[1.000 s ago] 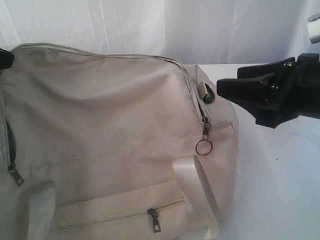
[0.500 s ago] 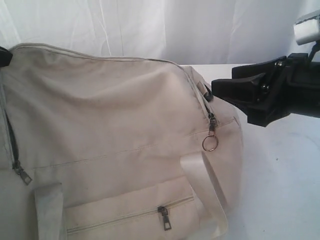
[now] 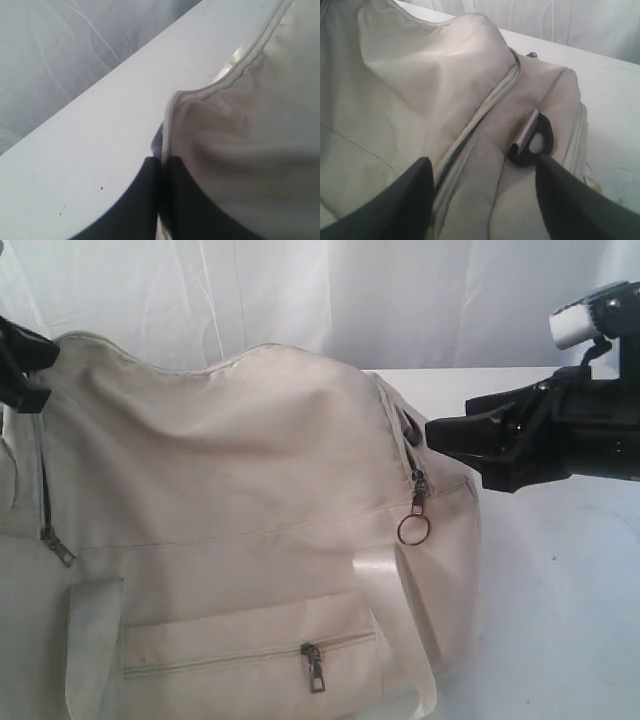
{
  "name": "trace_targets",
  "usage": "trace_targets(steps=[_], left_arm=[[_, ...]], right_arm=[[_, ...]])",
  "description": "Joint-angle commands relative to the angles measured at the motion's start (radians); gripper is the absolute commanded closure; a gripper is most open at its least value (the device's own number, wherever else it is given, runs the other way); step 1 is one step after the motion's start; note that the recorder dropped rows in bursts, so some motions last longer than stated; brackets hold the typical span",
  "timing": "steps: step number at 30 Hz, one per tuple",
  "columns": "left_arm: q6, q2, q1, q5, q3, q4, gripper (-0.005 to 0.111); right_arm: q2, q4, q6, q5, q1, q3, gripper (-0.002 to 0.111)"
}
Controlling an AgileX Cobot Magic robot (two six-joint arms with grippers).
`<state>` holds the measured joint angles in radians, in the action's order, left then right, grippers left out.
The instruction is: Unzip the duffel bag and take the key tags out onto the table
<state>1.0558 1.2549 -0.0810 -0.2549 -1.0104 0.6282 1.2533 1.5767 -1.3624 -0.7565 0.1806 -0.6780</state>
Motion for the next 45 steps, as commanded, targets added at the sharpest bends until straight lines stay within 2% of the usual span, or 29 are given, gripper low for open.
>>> trace_targets(steps=[1, 10, 21, 24, 29, 31, 35, 38, 41, 45], left_arm=[[0.025, 0.036, -0.001, 0.023, -0.09, 0.071, 0.107], [0.107, 0.071, -0.001, -0.08, -0.153, 0.185, 0.107], [0.107, 0.071, -0.001, -0.08, -0.153, 0.191, 0.107], [0.107, 0.071, -0.001, -0.08, -0.153, 0.193, 0.107], [0.107, 0.071, -0.001, -0.08, -0.153, 0.2, 0.107], [0.107, 0.071, -0.001, -0.08, -0.153, 0.2, 0.107], [0.107, 0.071, -0.001, -0.075, -0.153, 0.2, 0.107], [0.107, 0.071, -0.001, -0.071, -0.153, 0.2, 0.107], [0.107, 0.071, -0.001, -0.071, -0.153, 0.2, 0.097], [0.107, 0.071, -0.001, -0.087, -0.154, 0.228, 0.068]], right_arm=[[0.089, -0.057, -0.002, -0.018, 0.019, -0.072, 0.051], [0.264, -0.093, -0.021, -0.019, 0.09, -0.263, 0.051], [0.31, -0.039, -0.1, 0.009, 0.094, -0.289, 0.053], [0.313, -0.039, -0.108, 0.01, 0.116, -0.289, 0.062], [0.314, -0.027, -0.108, 0.004, 0.168, -0.3, 0.098], [0.314, -0.026, -0.108, -0.046, 0.168, -0.325, 0.108], [0.304, -0.007, -0.108, -0.174, 0.168, -0.376, 0.108], [0.296, 0.112, -0.146, -0.208, 0.168, -0.388, 0.108], [0.294, 0.168, -0.187, -0.256, 0.168, -0.382, 0.108], [0.294, 0.168, -0.164, -0.346, 0.168, -0.379, 0.108]])
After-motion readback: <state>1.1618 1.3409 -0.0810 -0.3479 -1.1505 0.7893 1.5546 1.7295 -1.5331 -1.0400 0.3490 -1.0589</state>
